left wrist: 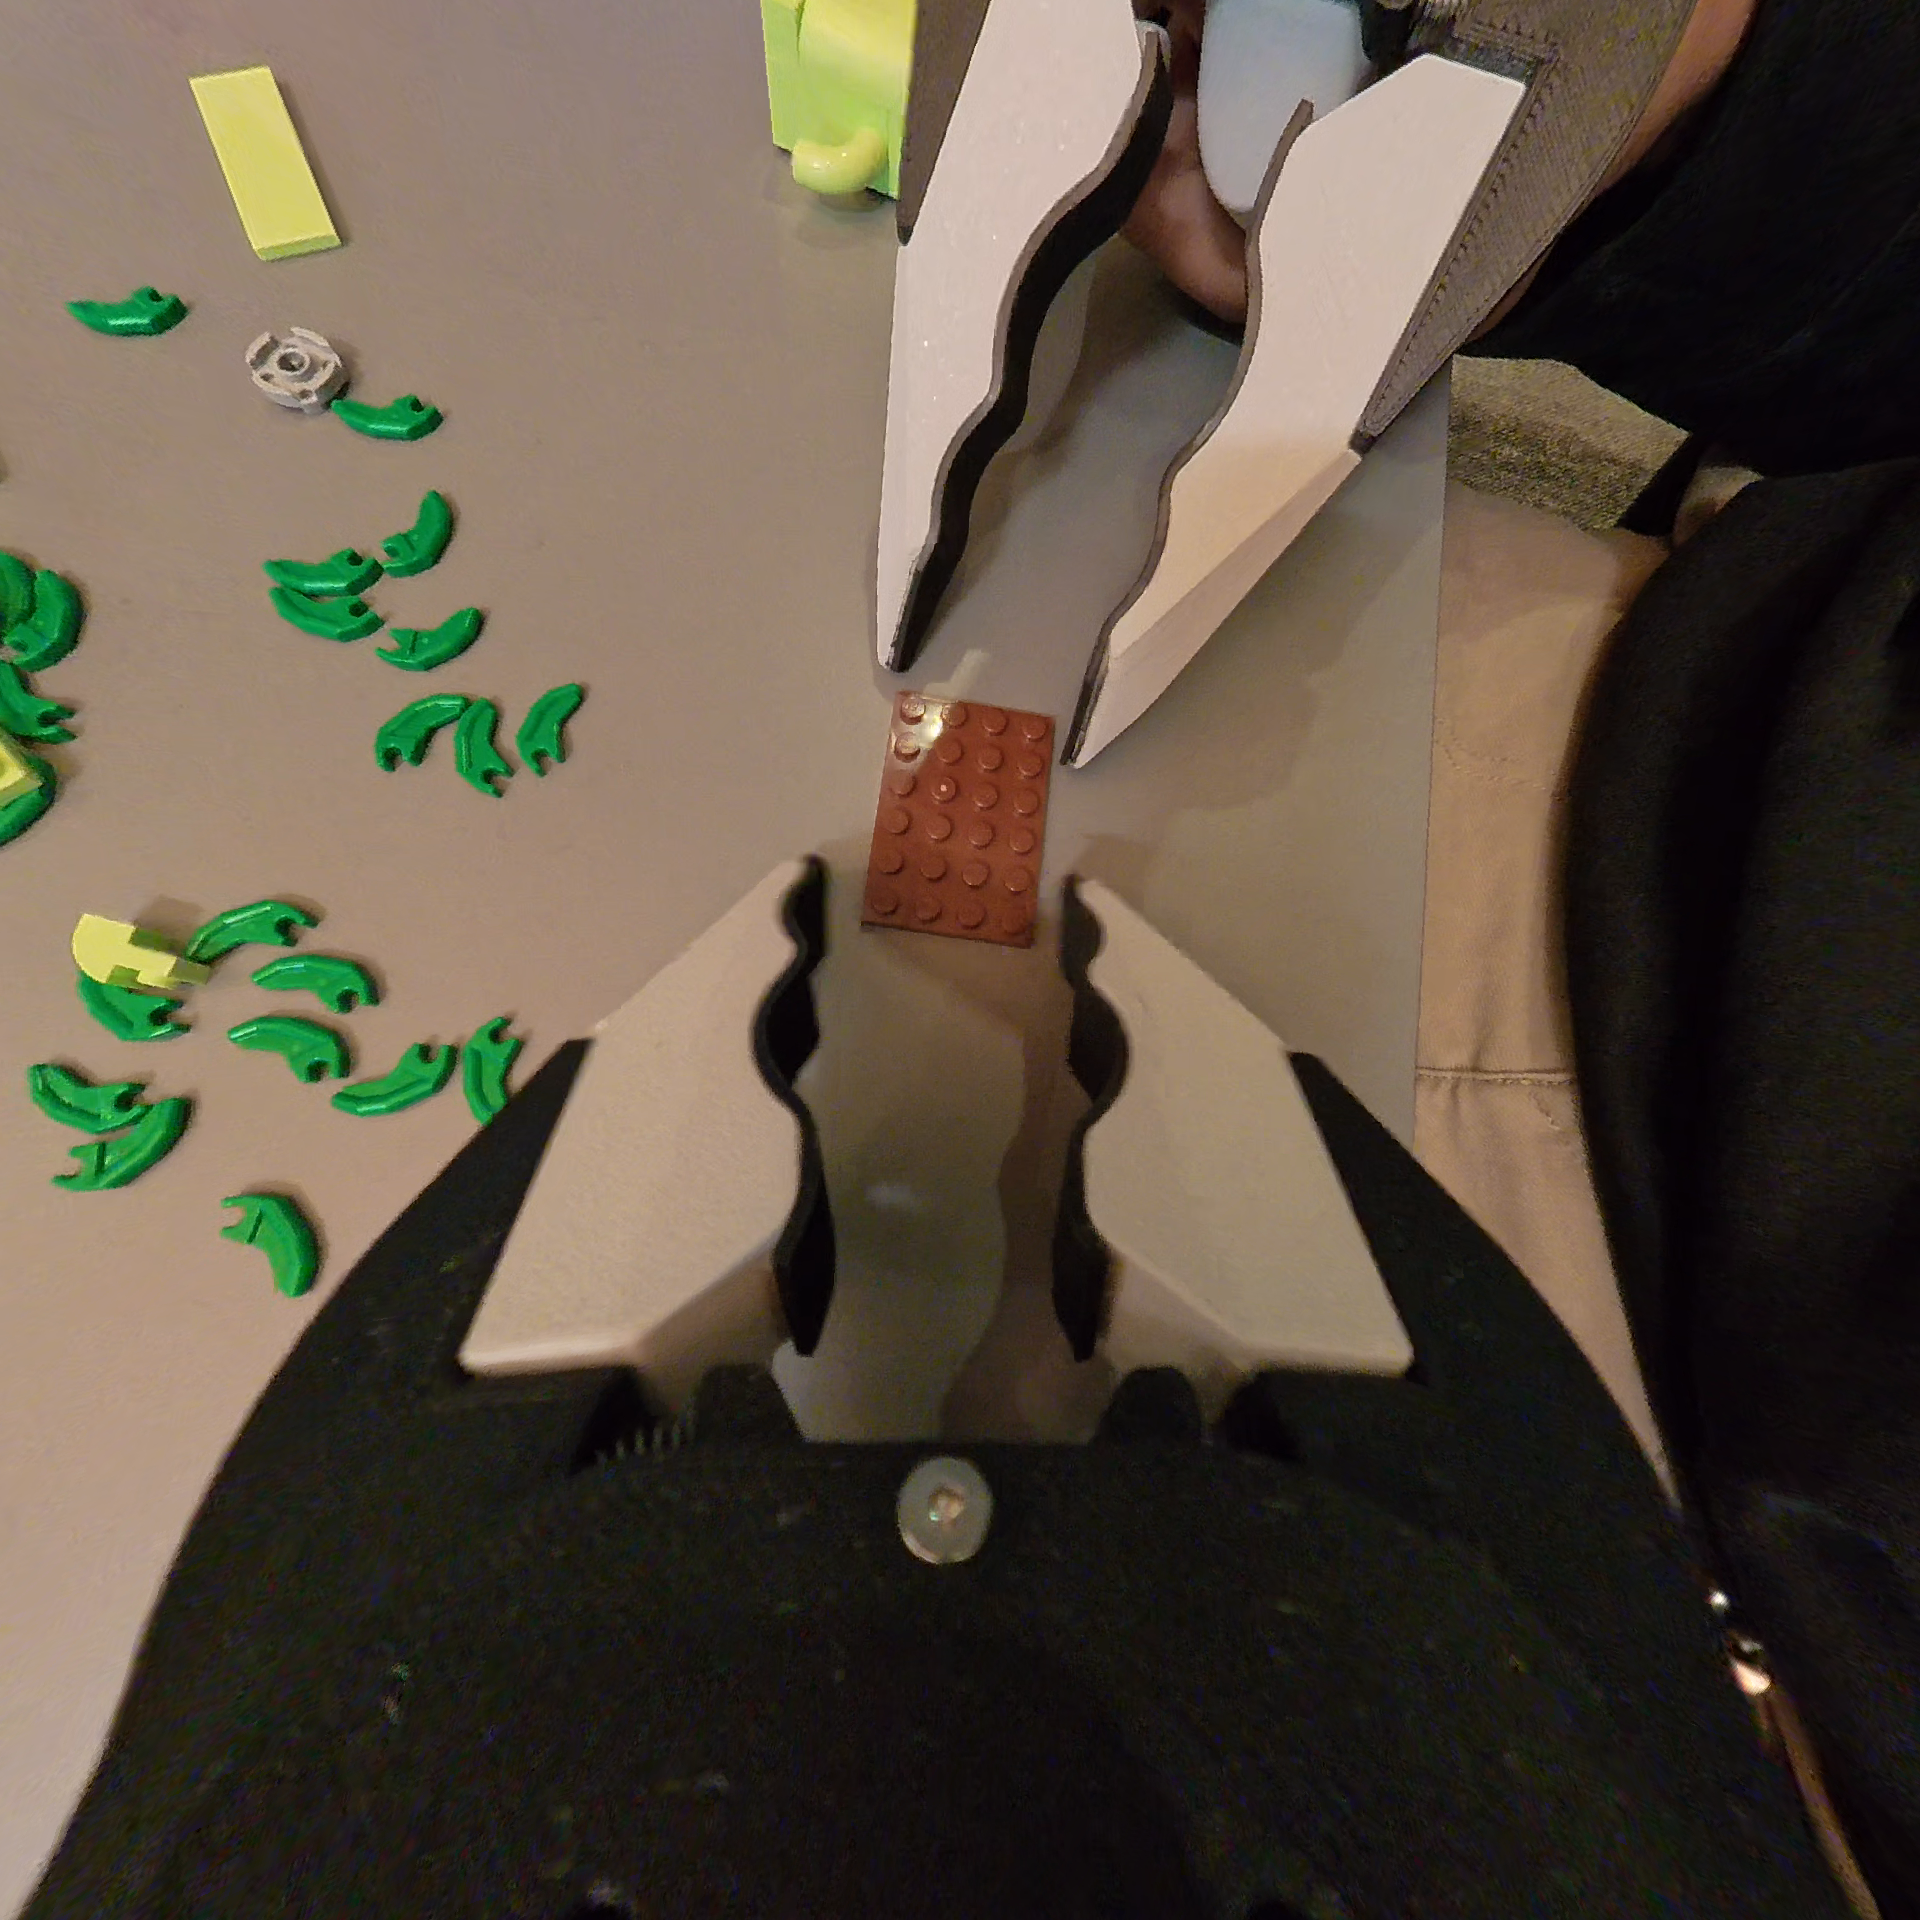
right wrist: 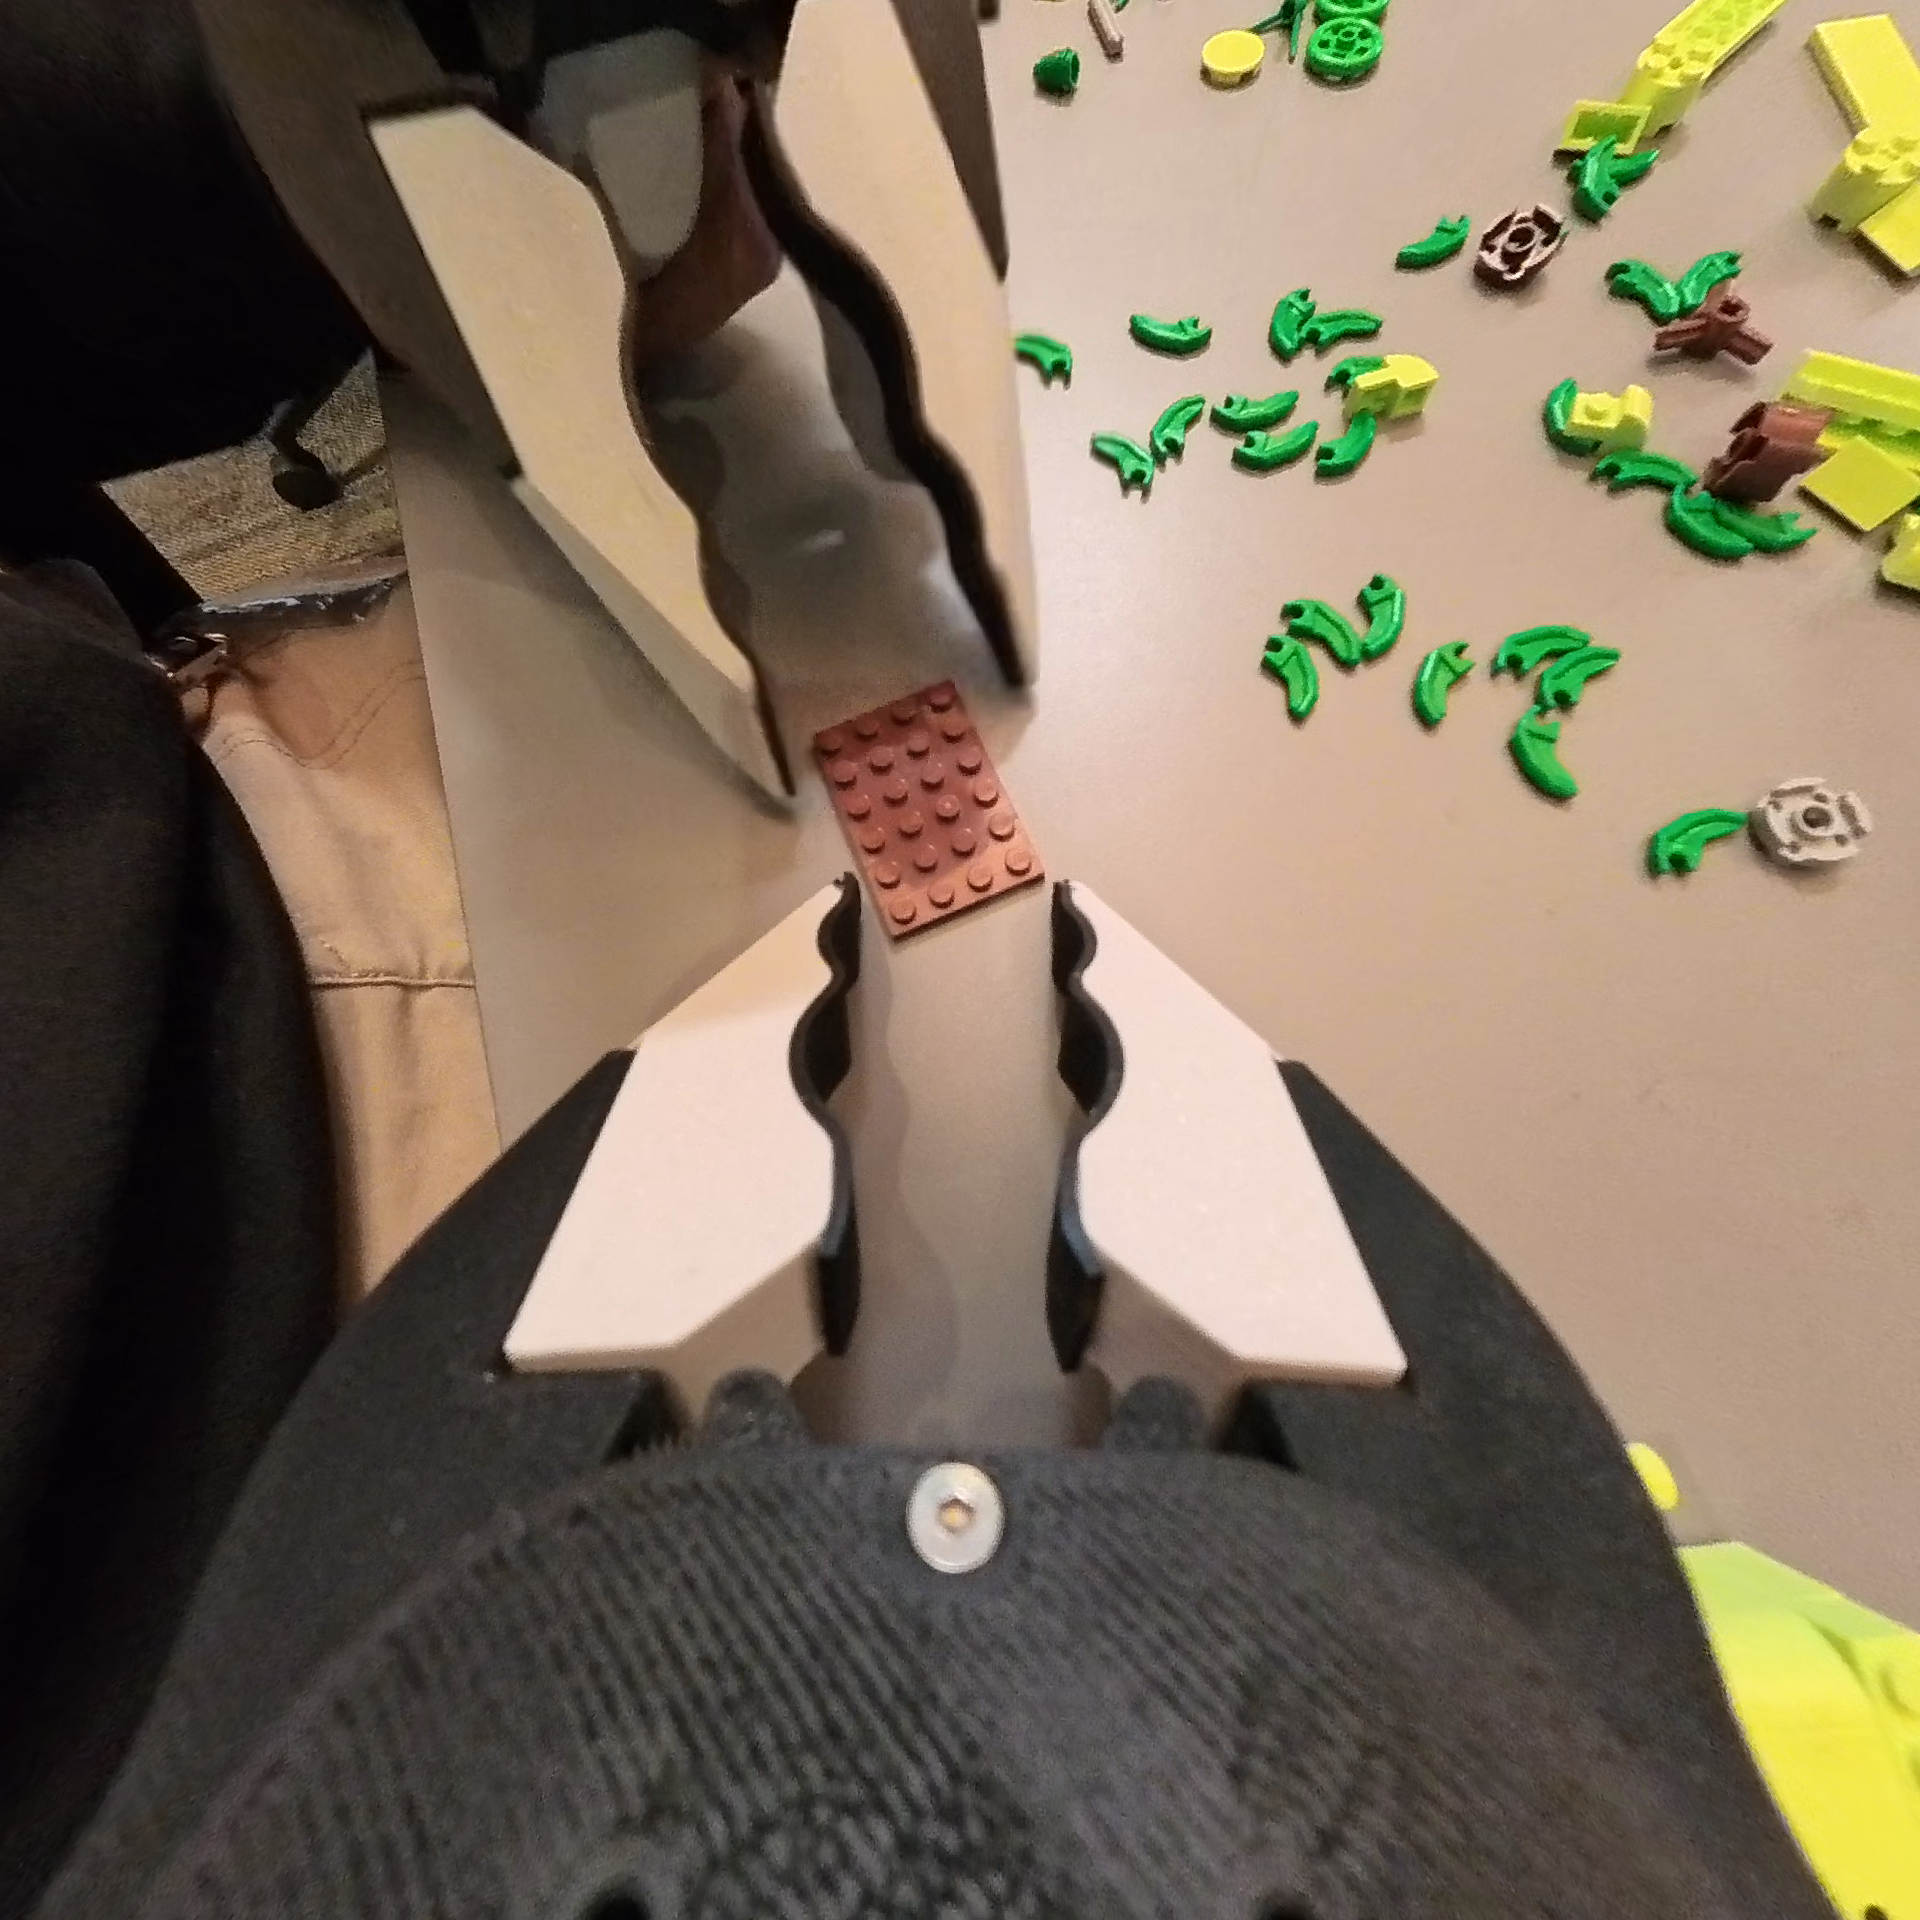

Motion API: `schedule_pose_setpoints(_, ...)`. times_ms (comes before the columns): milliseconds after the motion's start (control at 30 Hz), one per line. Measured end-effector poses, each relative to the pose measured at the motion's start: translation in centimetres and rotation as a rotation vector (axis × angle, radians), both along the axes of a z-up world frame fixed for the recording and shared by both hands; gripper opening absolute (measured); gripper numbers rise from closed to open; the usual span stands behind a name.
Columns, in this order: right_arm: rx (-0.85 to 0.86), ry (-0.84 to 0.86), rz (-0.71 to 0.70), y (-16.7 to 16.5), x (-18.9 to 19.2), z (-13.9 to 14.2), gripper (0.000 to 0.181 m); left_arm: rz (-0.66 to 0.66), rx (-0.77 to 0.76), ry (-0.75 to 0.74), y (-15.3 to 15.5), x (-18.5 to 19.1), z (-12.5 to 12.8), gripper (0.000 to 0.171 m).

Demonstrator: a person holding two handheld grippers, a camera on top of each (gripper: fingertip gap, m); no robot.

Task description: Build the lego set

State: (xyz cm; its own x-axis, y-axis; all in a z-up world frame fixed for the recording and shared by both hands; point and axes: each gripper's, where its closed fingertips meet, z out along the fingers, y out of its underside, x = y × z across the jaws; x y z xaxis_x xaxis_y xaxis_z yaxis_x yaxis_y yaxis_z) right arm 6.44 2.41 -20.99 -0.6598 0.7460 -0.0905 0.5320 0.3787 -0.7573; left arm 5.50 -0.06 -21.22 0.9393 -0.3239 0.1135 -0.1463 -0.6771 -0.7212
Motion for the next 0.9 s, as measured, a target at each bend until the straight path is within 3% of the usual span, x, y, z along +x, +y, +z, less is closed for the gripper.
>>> schedule_pose_setpoints(100,-0.001,0.000,0.006,-0.1,0.1,0.0,0.037,0.060,0.131,-0.075,-1.1,-2.0,3.1,0.051)
schedule_pose_setpoints(200,0.000,0.001,0.008,-0.1,0.1,0.0,0.038,0.241,0.369,-0.228,-4.1,-7.7,9.3,0.053)
schedule_pose_setpoints(267,0.000,0.001,0.009,-0.1,0.1,0.0,0.038,0.425,0.461,-0.223,-7.3,-12.8,10.7,0.055)
schedule_pose_setpoints(367,0.002,0.002,0.009,-0.1,0.1,0.0,0.038,0.644,0.448,-0.127,-11.7,-17.7,9.2,0.054)
schedule_pose_setpoints(500,0.000,0.001,0.007,-0.1,0.0,0.0,0.038,0.760,0.374,-0.027,-13.3,-20.0,6.8,0.040)
schedule_pose_setpoints(667,0.000,0.001,0.004,0.0,0.0,0.0,0.037,0.777,0.297,0.018,-13.2,-20.3,4.6,0.027)
schedule_pose_setpoints(900,0.022,0.015,0.003,0.0,-0.1,-0.1,0.039,0.807,0.319,0.143,-12.3,-20.6,5.2,0.025)
